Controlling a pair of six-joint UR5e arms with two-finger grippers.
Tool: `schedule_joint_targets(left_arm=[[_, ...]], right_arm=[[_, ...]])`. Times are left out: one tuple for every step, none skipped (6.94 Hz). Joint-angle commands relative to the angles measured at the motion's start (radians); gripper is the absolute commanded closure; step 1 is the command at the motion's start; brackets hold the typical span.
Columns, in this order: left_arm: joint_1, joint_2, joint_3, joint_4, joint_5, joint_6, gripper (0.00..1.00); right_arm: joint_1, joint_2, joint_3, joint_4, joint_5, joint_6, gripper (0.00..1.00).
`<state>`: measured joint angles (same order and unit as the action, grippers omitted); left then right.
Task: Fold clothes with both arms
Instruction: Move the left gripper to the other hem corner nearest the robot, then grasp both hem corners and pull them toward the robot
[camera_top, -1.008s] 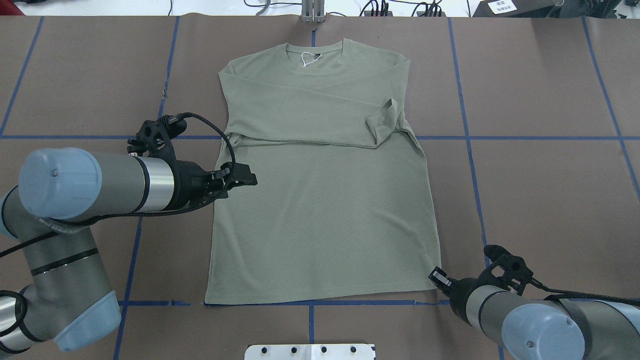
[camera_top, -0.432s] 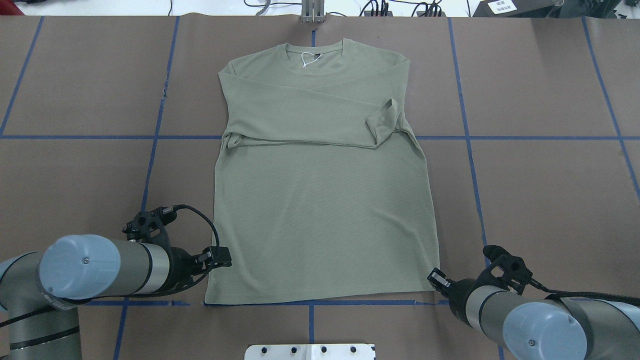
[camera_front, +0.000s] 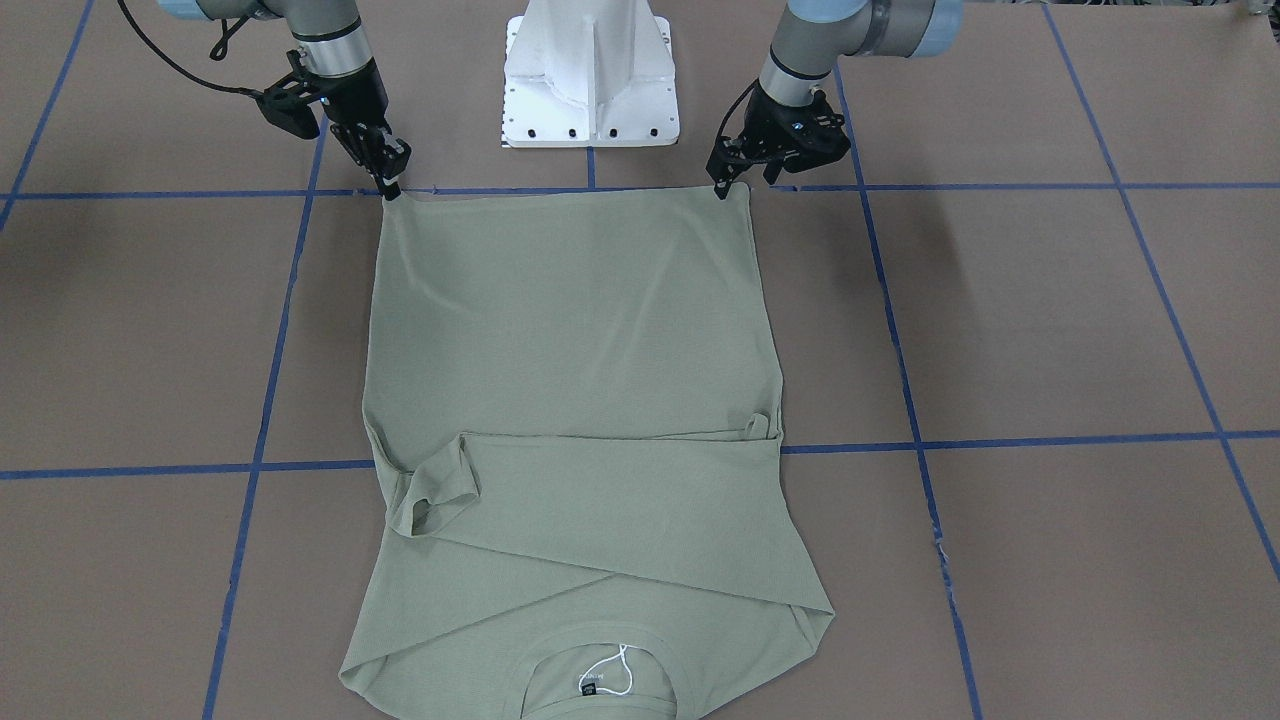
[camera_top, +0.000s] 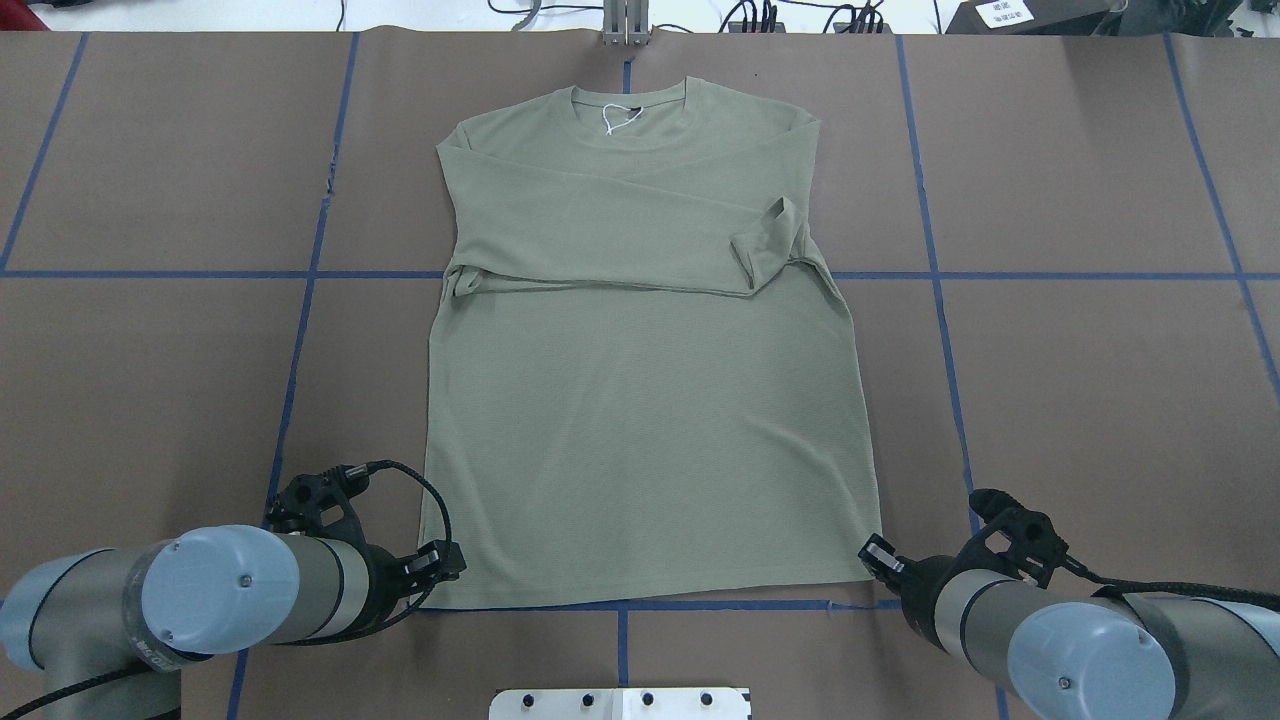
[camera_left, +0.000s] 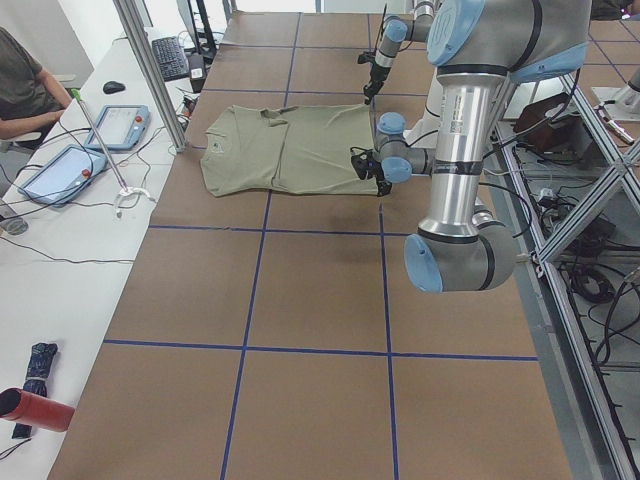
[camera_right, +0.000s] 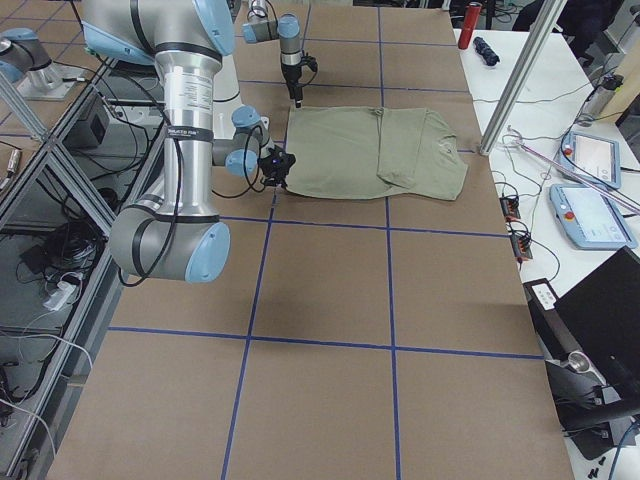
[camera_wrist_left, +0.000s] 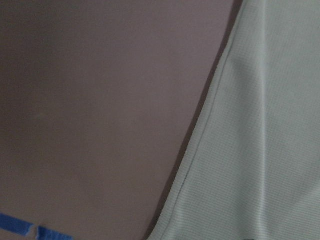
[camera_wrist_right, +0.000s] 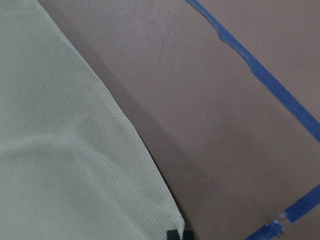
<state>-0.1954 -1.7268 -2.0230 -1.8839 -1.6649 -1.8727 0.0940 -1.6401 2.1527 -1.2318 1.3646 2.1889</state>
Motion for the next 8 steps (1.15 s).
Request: schedule_joint_targets(left_arm=[[0.014,-0.007,0.003,0.019,0.004,-0.008,0.26],[0.017,-0.007,0.007,0.020,0.013,-0.008,0.30],[0.017,-0.005,0.009,0.020,0.037,-0.008,0.33],[0.017,-0.004,0.010,0.020,0.042,-0.006,0.34],[0.019,-0.003,0.013,0.020,0.042,-0.006,0.35],[0.021,-0.003,0.014,0.020,0.042,-0.006,0.43],[0.021,-0.002,0.012,0.020,0.042,-0.008,0.57],[0.021,-0.003,0.012,0.020,0.042,-0.008,0.75]], right_arm=[[0.001,-0.004,-0.001,0.000,-0.001,0.000,1.00],[0.001,-0.004,-0.001,-0.002,-0.001,0.002,1.00],[0.003,-0.009,-0.002,-0.002,-0.002,0.000,1.00],[0.004,-0.010,-0.002,0.000,-0.002,0.000,1.00],[0.004,-0.010,-0.002,0.000,-0.002,0.000,1.00],[0.004,-0.010,-0.002,0.000,-0.002,0.000,1.00],[0.004,-0.010,-0.002,-0.002,-0.002,0.000,1.00],[0.004,-0.010,-0.002,0.000,-0.002,0.000,1.00]])
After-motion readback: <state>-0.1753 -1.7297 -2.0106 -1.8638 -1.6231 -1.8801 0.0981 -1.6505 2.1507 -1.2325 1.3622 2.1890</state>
